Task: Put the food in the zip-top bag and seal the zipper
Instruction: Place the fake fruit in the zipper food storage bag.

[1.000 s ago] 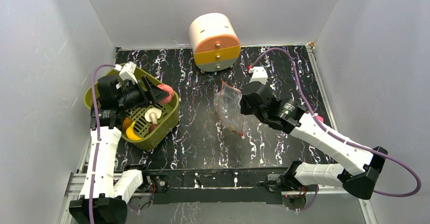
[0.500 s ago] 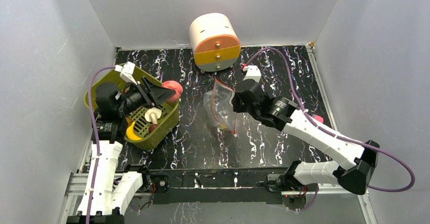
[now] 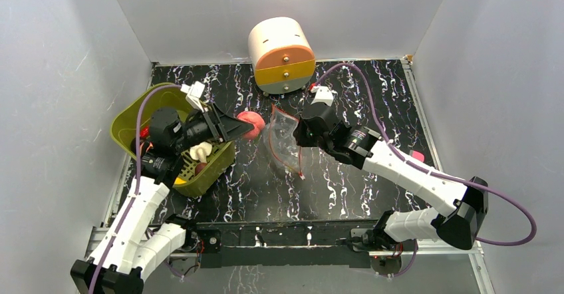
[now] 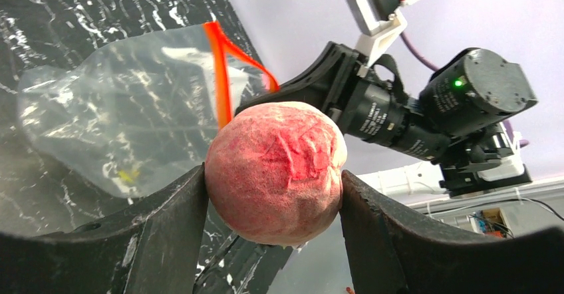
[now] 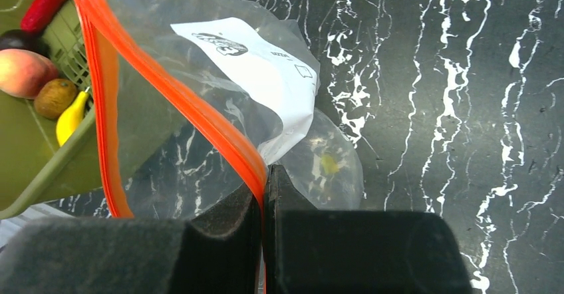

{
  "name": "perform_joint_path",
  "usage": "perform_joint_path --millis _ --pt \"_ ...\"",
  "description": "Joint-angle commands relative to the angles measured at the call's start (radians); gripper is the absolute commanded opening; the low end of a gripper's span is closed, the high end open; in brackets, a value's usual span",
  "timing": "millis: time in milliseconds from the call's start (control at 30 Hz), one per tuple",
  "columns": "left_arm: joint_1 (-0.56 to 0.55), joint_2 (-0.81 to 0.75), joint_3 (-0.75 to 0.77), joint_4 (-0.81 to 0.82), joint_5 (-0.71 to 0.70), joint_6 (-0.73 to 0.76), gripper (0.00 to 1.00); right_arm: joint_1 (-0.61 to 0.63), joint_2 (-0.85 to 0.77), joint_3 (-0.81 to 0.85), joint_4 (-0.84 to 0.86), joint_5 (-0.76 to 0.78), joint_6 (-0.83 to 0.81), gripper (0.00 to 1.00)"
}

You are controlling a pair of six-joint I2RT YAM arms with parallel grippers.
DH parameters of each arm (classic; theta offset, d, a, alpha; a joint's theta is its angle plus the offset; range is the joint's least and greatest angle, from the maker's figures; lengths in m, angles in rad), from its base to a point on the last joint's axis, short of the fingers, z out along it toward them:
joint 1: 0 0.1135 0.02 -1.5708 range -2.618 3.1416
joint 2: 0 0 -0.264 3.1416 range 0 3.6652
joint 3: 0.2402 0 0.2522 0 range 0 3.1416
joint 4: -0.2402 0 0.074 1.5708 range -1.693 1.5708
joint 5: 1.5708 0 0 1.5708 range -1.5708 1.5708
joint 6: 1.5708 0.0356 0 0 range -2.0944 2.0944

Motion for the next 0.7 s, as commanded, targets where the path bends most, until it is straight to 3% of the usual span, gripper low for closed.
perform_joint_path --millis 0,433,600,633,667 --pt "-0.050 0.015 -0.014 0.137 -0.002 -0.067 0.33 -0.003 -0.001 0.036 0.087 -0.033 0.027 0.00" --pt "-0.301 0.123 -0.024 0.273 -0.134 -0.086 0.32 -0.003 -0.027 0.029 0.133 -0.080 0.065 0.00" --pt "-0.366 0.156 -0.012 0.213 -0.219 -0.022 0.32 -0.003 -0.046 0.022 0.131 -0.086 0.074 0.00" --pt "-0.375 0.155 0.013 0.081 -0.322 0.047 0.32 -0.003 -0.063 0.025 0.126 -0.088 0.074 0.00" --pt "-0.376 0.149 0.011 0.052 -0.352 0.069 0.32 -0.003 -0.071 0.024 0.128 -0.093 0.075 0.00"
